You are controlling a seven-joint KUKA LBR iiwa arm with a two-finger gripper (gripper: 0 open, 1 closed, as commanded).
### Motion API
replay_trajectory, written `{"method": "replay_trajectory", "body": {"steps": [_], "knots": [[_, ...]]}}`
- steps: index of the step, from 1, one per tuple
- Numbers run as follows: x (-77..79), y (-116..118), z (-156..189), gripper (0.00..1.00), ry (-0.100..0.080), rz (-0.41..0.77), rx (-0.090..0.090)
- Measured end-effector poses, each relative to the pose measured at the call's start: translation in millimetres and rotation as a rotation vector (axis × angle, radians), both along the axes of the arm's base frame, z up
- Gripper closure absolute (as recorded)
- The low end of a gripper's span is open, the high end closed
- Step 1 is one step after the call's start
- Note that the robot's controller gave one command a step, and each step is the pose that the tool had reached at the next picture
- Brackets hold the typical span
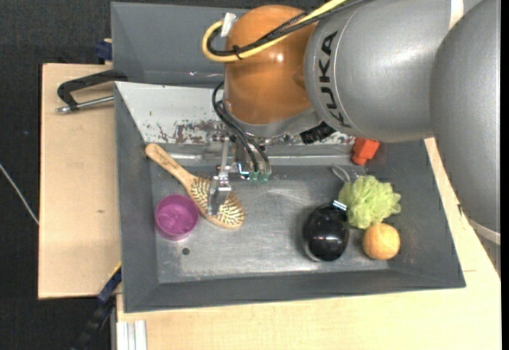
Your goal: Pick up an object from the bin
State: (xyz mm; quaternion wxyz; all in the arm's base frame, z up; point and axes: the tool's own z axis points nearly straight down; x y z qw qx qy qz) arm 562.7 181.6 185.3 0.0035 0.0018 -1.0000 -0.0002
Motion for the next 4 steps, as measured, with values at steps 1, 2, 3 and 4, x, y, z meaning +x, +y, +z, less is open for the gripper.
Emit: {"method": "replay_trajectory", "body": {"steps": [1, 2, 3, 4], "knots": [[2.0, -1.0, 5.0, 0.00, -0.008, -0.003, 0.002], [15.5, -28.3, -60.0, 0.00, -0.013, 0.071, 0.002], [-1.1, -61.3, -114.8, 0.00, -0.014, 0.208, 0.003], [0.3, -57.7, -112.5, 0.00, -0.011, 0.030, 0.004]]}}
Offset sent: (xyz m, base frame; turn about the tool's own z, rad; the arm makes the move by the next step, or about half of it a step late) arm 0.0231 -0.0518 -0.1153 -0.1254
